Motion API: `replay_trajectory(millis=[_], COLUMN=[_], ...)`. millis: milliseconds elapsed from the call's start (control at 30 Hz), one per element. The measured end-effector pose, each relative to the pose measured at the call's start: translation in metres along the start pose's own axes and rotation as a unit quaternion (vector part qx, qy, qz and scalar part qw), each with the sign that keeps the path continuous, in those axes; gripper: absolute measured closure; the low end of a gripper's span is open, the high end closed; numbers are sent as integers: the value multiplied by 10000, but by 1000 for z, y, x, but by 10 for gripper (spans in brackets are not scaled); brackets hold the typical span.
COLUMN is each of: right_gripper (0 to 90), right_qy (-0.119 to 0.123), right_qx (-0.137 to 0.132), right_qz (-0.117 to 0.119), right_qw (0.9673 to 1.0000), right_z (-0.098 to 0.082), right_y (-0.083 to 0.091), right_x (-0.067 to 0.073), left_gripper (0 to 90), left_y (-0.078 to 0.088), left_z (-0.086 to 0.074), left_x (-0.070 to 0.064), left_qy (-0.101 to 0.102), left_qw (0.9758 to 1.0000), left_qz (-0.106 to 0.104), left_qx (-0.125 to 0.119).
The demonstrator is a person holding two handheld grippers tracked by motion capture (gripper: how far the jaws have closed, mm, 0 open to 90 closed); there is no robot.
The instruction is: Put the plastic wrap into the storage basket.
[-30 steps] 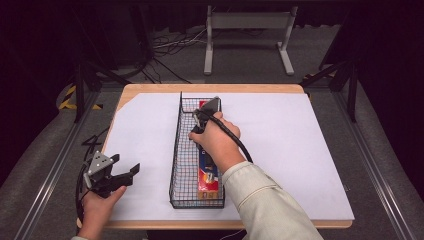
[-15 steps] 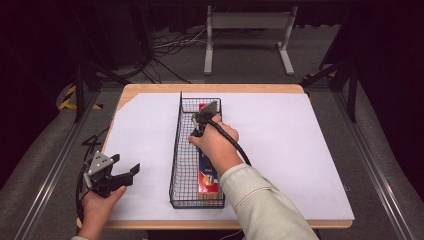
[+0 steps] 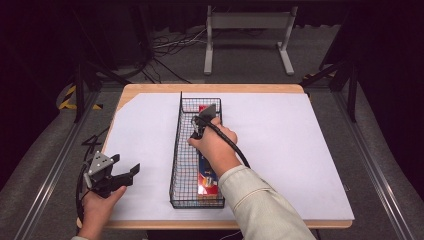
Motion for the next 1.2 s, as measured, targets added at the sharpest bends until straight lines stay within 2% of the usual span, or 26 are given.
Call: replay_trajectory(millis=[433,700,833,967,1200], right_gripper=[389,385,377,347,328], right_qy=[-25,83,52,-89,-123], right_qx=[36,59,53,14,-119], right_qz=[-31,-124,-120,34,123], right_qw=[10000,9999,9999,10000,9998], right_z=[-3,-4,-4,-2,3], right_y=[-3,-5,-5,-2,7], right_x=[2,2,2,3,0], left_gripper=[190,190,190,190,190], left_y=[0,0,0,0,-1], left_z=[0,-1,0,0,0], left_x=[0,-1,-1,-1,-2], left_qy=[4,11,-6,4,-10], left_qw=[10000,10000,10000,10000,10000], left_qz=[4,-10,-14,-10,-12], left_qx=[-3,8,1,4,10])
Point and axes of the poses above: each handheld gripper's, and its own axes: y roughly backward along the jaws, z roughly out of its top, x roughly to its left, the point moved 8 cm from there along -y, roughly forward along the jaws, and after that the axes turned 4 degrees about -x, right-handed, at the moved point
